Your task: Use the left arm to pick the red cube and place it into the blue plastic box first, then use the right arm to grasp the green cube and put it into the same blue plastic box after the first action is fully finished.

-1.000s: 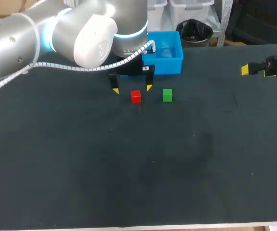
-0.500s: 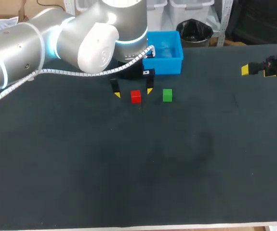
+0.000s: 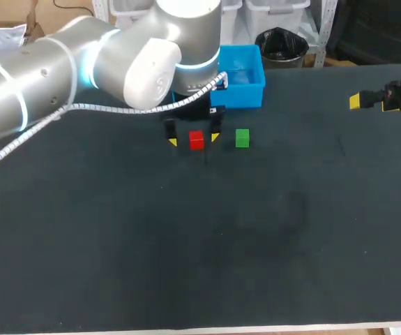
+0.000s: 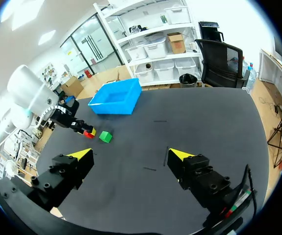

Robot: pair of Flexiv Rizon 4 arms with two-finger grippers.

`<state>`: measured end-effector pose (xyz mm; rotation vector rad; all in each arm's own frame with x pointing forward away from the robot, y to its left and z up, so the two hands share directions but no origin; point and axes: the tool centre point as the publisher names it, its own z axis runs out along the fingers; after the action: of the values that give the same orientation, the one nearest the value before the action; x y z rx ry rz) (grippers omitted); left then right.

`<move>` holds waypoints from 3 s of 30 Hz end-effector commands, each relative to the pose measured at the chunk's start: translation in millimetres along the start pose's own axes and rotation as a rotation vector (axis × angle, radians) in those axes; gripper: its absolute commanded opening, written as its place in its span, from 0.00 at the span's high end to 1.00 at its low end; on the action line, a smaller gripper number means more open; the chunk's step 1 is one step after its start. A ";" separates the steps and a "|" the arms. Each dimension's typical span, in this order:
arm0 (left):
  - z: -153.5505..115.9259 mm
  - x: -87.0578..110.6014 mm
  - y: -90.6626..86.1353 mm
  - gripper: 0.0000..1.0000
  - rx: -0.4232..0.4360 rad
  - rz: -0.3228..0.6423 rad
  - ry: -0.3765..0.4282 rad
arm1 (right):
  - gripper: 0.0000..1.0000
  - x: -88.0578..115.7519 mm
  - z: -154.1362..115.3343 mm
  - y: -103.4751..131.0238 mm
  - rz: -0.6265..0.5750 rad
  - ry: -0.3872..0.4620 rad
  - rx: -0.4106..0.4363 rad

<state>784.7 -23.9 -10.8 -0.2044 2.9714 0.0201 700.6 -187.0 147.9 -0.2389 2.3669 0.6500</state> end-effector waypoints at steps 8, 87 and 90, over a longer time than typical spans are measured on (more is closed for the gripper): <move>-0.3 -1.9 2.7 1.00 -0.011 -0.008 0.014 | 0.00 -0.3 -0.7 1.6 0.002 0.001 0.007; -107.4 -180.5 -22.2 1.00 0.261 -0.212 -0.114 | 0.00 -0.3 -0.7 1.6 0.002 0.001 0.007; -98.4 -184.3 -22.2 1.00 0.250 -0.225 -0.111 | 0.00 -0.3 -0.7 1.6 0.002 0.001 0.007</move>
<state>934.1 -17.7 121.3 -0.4849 2.7371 -0.3571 700.6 -187.0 147.9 -0.2390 2.3669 0.6500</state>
